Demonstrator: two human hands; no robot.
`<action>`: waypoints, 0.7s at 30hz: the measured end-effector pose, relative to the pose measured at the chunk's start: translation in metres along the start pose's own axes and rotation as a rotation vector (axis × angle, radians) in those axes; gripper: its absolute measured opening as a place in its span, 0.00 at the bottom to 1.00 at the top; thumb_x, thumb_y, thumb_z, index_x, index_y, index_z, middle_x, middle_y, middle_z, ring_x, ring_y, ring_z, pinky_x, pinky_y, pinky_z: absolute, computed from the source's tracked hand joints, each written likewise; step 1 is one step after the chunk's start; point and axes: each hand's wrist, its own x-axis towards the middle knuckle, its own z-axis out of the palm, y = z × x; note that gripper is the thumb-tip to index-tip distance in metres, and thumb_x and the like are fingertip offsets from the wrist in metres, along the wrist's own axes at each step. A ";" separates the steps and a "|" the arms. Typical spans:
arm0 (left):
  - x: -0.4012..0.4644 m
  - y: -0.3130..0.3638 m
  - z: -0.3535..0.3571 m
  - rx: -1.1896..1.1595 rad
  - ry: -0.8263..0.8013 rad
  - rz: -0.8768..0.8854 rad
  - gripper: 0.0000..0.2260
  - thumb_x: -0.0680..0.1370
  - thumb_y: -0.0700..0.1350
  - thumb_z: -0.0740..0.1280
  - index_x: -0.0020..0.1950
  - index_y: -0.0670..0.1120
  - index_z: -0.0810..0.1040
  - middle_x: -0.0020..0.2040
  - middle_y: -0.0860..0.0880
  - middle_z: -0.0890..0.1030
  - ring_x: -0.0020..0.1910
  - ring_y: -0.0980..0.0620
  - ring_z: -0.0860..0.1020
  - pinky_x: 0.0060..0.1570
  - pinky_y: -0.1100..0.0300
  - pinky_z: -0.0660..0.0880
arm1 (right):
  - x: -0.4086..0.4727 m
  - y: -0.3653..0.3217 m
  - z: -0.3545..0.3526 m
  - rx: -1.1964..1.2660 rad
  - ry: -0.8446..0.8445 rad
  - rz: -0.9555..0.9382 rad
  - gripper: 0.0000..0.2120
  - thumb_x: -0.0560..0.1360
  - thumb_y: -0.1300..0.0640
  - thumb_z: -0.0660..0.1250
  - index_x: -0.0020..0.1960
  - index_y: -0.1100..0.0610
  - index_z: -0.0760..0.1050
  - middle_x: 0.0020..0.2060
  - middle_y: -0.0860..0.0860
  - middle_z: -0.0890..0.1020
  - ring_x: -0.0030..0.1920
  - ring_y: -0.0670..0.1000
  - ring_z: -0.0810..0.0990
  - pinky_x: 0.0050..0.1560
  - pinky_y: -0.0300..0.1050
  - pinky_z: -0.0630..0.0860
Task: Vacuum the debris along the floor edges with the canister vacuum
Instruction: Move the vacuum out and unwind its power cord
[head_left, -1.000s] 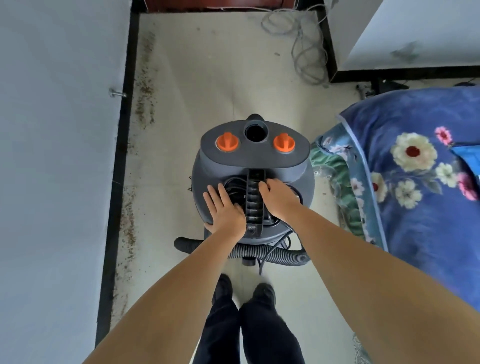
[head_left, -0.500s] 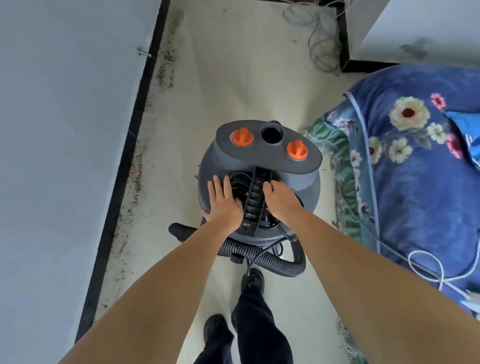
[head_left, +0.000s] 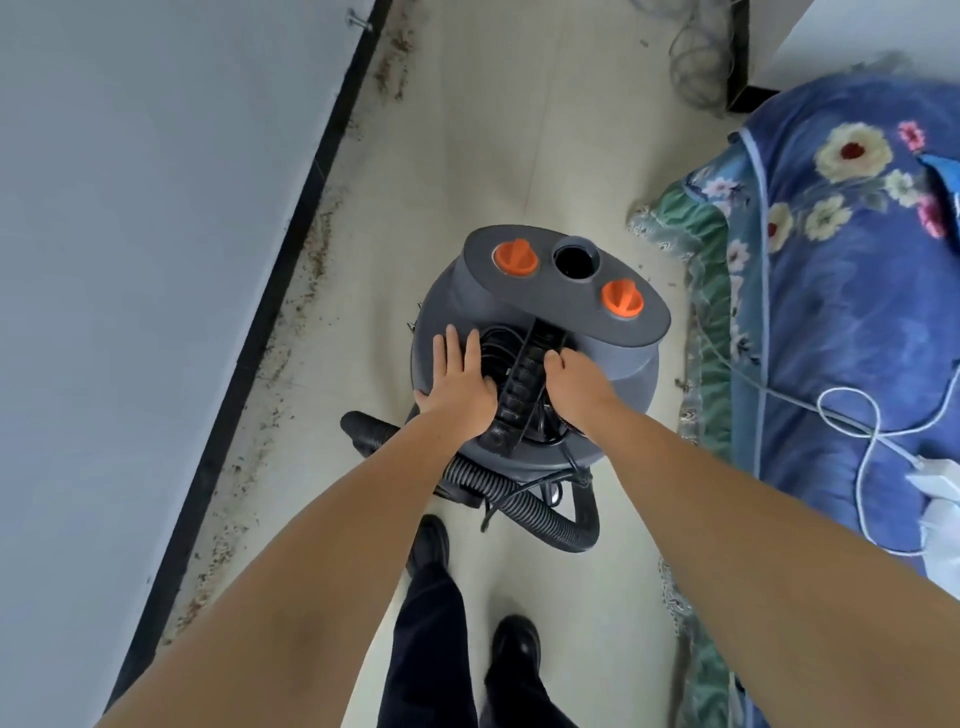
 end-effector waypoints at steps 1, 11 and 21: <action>-0.010 -0.005 0.007 -0.001 0.009 0.001 0.28 0.83 0.46 0.49 0.79 0.52 0.37 0.78 0.50 0.33 0.76 0.50 0.33 0.72 0.35 0.50 | -0.010 0.003 0.006 -0.002 0.006 0.001 0.19 0.84 0.55 0.49 0.59 0.66 0.72 0.56 0.64 0.77 0.57 0.63 0.75 0.53 0.51 0.69; -0.107 -0.033 0.074 0.025 -0.022 0.059 0.29 0.83 0.45 0.50 0.79 0.52 0.38 0.78 0.49 0.33 0.77 0.49 0.34 0.72 0.35 0.51 | -0.115 0.058 0.060 0.079 0.066 0.083 0.18 0.84 0.56 0.48 0.56 0.67 0.72 0.56 0.65 0.76 0.56 0.63 0.75 0.50 0.50 0.67; -0.159 -0.070 0.106 0.130 -0.107 0.198 0.28 0.83 0.47 0.51 0.79 0.53 0.39 0.78 0.51 0.34 0.77 0.51 0.34 0.73 0.36 0.50 | -0.203 0.081 0.113 0.192 0.104 0.176 0.15 0.84 0.59 0.49 0.55 0.66 0.71 0.51 0.63 0.75 0.53 0.62 0.73 0.48 0.48 0.66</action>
